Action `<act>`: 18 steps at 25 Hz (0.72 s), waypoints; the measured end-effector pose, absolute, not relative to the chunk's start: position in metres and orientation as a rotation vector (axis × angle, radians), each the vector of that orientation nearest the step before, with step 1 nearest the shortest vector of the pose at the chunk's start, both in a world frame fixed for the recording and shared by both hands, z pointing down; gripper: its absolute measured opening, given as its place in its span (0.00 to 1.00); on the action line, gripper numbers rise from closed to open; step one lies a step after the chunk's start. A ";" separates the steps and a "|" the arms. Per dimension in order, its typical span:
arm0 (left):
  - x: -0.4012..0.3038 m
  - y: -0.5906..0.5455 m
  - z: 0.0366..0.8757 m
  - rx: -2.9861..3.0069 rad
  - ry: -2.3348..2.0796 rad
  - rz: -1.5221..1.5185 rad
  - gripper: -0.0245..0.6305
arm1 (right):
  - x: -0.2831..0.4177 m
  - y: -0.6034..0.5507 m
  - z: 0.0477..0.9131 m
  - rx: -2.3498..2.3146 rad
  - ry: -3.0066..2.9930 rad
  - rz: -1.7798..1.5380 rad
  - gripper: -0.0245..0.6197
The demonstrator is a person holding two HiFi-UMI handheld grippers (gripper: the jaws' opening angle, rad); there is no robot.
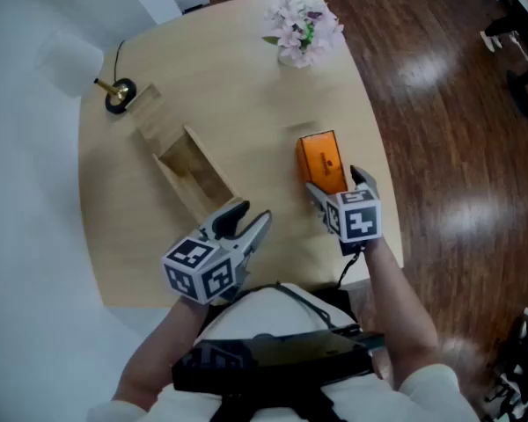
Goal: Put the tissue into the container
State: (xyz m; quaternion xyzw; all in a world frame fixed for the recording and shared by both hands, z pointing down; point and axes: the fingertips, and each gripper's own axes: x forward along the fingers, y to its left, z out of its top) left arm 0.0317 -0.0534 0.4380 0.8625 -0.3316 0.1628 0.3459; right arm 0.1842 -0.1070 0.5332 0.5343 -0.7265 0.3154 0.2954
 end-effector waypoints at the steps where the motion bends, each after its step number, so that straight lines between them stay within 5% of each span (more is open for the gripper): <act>1: 0.036 -0.055 0.440 2.239 -0.859 0.430 0.35 | 0.184 -0.111 0.536 1.414 -1.934 0.840 0.75; 18: 0.072 -0.063 0.468 2.201 -0.799 0.526 0.39 | 0.175 -0.126 0.580 1.313 -1.917 0.969 0.75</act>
